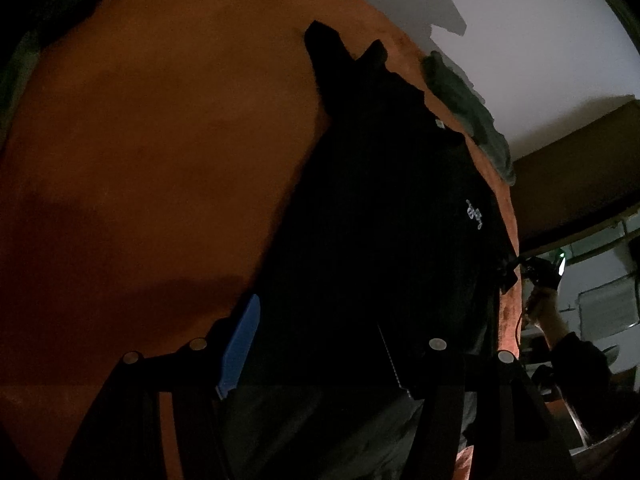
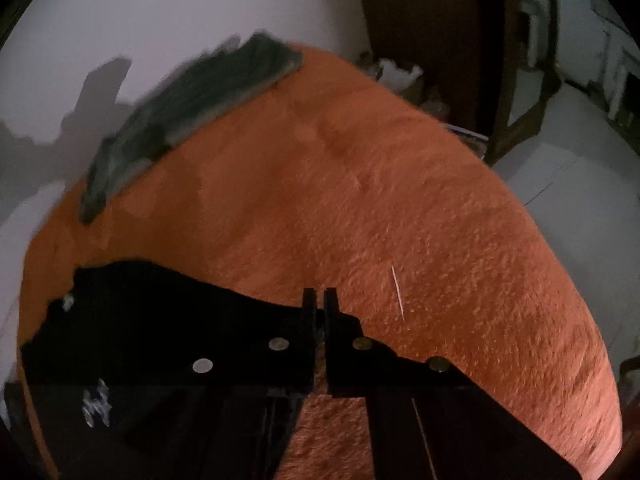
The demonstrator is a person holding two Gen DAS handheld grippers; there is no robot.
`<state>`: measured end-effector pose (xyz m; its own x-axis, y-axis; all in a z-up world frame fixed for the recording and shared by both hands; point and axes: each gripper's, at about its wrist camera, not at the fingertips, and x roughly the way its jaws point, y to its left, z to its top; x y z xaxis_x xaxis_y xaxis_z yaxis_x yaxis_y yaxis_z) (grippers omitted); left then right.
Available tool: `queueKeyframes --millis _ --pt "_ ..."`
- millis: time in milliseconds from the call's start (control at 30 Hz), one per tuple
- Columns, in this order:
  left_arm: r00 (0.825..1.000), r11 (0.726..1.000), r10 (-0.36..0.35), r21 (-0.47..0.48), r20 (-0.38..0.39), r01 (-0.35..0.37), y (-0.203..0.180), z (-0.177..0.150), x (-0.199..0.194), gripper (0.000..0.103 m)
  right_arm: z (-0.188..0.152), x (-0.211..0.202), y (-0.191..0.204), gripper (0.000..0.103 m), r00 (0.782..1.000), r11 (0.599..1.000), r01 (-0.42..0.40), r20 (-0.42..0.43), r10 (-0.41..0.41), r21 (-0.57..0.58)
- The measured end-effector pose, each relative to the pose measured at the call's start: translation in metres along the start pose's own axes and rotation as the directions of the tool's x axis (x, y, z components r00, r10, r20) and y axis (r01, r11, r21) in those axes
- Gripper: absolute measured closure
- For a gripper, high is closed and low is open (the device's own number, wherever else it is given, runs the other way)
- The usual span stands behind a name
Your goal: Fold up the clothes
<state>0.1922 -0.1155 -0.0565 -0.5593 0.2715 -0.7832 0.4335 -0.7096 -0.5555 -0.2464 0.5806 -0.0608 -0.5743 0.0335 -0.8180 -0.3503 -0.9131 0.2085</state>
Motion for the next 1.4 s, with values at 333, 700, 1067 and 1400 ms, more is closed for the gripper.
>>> queueKeyframes --millis 333,700,1067,1400 --pt "1.0 1.0 -0.014 0.005 -0.018 0.014 -0.005 -0.004 0.006 0.041 -0.034 -0.017 -0.02 0.059 0.983 0.976 -0.167 -0.057 0.176 0.142" --pt "0.998 0.999 -0.041 -0.022 -0.053 0.04 -0.007 -0.007 0.02 0.041 -0.066 -0.011 -0.011 0.1 0.966 0.969 -0.224 -0.105 0.235 0.106" --pt "0.998 0.999 -0.03 -0.029 -0.058 0.029 0.002 -0.013 0.014 0.041 -0.049 0.002 -0.006 0.099 0.978 0.988 -0.15 -0.142 0.152 0.027" --pt "0.997 0.997 -0.038 -0.067 -0.062 0.034 0.006 -0.015 0.013 0.041 -0.039 -0.001 -0.034 0.052 0.956 0.96 -0.208 -0.172 0.24 0.185"
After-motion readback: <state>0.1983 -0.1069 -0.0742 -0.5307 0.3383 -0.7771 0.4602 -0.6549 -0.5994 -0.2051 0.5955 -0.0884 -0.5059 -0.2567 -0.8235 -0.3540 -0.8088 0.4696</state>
